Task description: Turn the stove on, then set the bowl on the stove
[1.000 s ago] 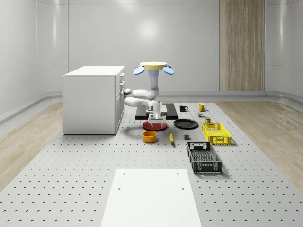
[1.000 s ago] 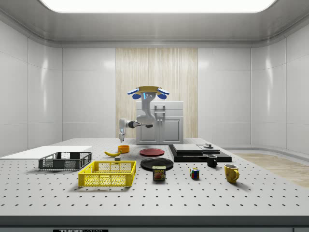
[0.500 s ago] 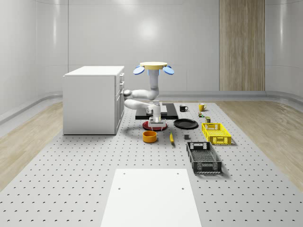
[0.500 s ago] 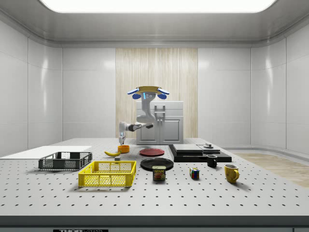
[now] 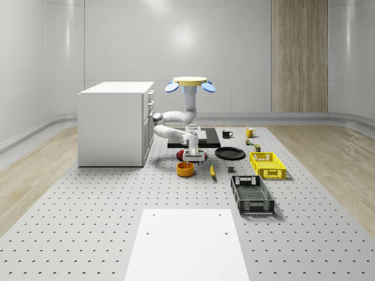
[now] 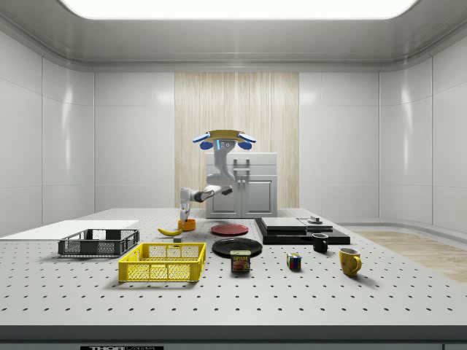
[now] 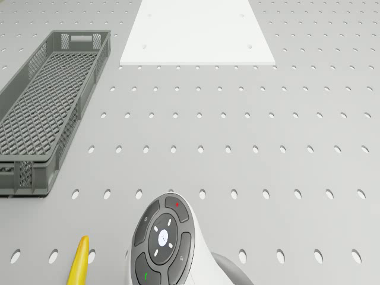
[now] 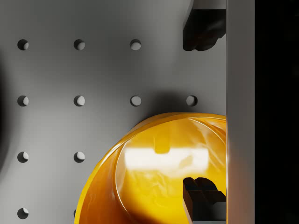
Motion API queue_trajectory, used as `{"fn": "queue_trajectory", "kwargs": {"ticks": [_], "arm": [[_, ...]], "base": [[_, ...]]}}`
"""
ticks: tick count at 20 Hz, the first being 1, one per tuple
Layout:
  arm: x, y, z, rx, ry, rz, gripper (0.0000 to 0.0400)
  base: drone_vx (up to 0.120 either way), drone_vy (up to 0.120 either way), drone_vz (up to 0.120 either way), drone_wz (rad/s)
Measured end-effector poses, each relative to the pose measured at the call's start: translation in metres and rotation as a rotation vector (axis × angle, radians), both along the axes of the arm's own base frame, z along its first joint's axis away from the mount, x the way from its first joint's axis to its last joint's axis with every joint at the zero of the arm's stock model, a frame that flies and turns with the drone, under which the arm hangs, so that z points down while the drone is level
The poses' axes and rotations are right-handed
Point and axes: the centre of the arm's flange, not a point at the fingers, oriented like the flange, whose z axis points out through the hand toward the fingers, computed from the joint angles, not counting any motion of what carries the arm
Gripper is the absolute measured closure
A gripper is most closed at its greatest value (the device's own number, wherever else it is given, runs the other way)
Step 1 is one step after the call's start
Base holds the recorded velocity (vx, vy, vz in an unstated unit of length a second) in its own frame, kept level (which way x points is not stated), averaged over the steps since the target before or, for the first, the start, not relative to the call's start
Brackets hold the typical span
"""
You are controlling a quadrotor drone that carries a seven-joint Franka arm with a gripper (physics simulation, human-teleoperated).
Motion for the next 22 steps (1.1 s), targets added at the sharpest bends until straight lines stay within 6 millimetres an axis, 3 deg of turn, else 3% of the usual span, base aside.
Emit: {"fn": "queue_trajectory", "kwargs": {"ticks": [10, 13, 15, 18, 22], "arm": [[0.000, 0.003, 0.016, 0.000, 0.000, 0.000, 0.0000], [0.000, 0.003, 0.018, 0.000, 0.000, 0.000, 0.0146], [0.000, 0.003, 0.019, 0.000, 0.000, 0.000, 0.0206], [0.000, 0.003, 0.019, 0.000, 0.000, 0.000, 0.0256], [0.000, 0.003, 0.020, 0.000, 0.000, 0.000, 0.0284]], "base": [[0.000, 0.000, 0.000, 0.000], [0.000, 0.000, 0.000, 0.000], [0.000, 0.000, 0.000, 0.000], [0.000, 0.000, 0.000, 0.000], [0.000, 0.000, 0.000, 0.000]]}}
